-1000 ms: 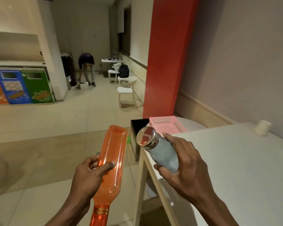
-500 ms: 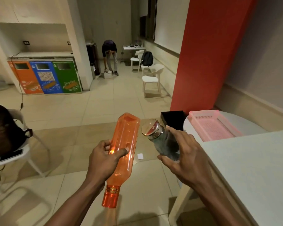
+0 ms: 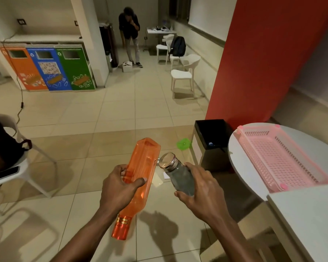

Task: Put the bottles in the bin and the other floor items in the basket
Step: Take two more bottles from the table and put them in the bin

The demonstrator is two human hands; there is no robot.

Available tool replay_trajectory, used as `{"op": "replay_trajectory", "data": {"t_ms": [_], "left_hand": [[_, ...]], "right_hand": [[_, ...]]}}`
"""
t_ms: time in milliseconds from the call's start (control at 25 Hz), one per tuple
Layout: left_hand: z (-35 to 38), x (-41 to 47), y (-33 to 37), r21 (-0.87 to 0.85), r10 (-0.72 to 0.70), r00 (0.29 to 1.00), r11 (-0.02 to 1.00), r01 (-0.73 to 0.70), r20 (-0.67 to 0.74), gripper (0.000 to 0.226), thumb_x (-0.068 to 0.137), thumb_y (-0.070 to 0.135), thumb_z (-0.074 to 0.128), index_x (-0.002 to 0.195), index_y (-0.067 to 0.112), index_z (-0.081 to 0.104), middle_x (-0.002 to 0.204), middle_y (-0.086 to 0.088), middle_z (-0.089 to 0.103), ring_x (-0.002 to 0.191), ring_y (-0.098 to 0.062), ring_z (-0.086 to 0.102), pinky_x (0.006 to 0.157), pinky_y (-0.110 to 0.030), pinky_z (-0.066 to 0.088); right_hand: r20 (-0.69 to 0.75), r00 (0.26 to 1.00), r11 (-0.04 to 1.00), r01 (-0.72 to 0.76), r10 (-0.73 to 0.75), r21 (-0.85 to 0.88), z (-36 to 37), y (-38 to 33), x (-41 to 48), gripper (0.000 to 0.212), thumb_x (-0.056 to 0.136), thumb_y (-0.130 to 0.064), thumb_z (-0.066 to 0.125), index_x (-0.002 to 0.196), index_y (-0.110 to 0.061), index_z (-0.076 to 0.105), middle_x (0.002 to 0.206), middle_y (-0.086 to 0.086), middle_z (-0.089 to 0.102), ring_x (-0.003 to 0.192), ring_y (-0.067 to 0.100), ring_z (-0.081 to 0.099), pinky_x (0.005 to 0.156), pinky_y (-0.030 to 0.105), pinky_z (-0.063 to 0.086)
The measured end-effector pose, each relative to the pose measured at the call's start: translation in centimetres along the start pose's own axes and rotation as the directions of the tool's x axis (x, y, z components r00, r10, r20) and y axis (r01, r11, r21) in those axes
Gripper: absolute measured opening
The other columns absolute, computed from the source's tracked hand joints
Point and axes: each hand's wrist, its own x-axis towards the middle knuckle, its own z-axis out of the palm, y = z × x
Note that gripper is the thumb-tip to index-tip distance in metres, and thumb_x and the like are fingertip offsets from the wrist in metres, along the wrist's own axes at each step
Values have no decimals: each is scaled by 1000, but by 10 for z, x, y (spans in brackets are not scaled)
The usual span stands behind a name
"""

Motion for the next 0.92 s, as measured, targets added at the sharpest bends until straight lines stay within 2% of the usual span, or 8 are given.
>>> {"op": "replay_trajectory", "data": {"t_ms": [160,280,400,480,560,640,800,920], "left_hand": [[18,68,-4,142,8,1000,990,-11,19,79,71,52,90,138,28,55,114,12,64,97,-15,67,81,-35,56],[32,117,-9,216,1,999,976,-12,52,77,68,54,89,134,31,56,109,14,64,97,-15,67,84,-39,60],[54,161,-21,259,11,991,965,-45,132,75,73,47,91,134,23,56,113,6,67,97,-21,69,83,-42,62],[72,195,-32,307,49,983,946,-103,179,71,73,44,93,131,19,59,113,2,72,87,-15,71,72,-32,61],[87,229,-37,347,17,976,933,-94,218,73,72,49,92,131,22,60,107,7,73,78,-5,70,64,-23,54],[104,274,-39,373,16,960,920,-123,278,76,71,53,91,132,23,60,106,8,73,77,-3,70,65,-25,55],[130,377,-31,400,21,935,900,-172,355,80,70,58,89,136,24,59,112,8,73,81,-8,72,78,-38,64],[148,442,-20,438,8,912,875,-206,411,83,69,61,88,138,23,58,115,7,74,82,-10,73,79,-39,63]], "right_hand": [[67,997,999,-27,25,37,27,22,73,93,77,-61,77,154,-29,36,146,-8,53,127,16,53,99,37,52],[85,996,999,-41,40,6,40,37,119,93,78,-58,79,154,-25,38,146,-4,55,127,18,54,100,39,52],[114,987,993,-114,111,23,55,54,155,92,76,-60,79,152,-26,39,143,-4,57,123,19,57,96,39,53],[145,978,988,-154,150,18,69,65,178,91,75,-63,77,150,-29,38,139,-6,59,119,18,60,92,37,54],[164,968,981,-192,190,-6,82,75,200,89,74,-62,77,148,-31,38,137,-8,60,117,17,61,88,35,54],[162,958,972,-235,236,-26,96,86,231,87,74,-58,77,148,-31,39,135,-9,61,115,15,61,88,35,57],[140,938,948,-314,318,-54,114,96,304,85,76,-57,76,147,-29,40,134,-7,61,114,15,61,91,35,58],[130,923,931,-355,363,-85,118,101,352,86,75,-57,79,146,-27,41,136,-4,61,116,17,62,92,38,58]]}}
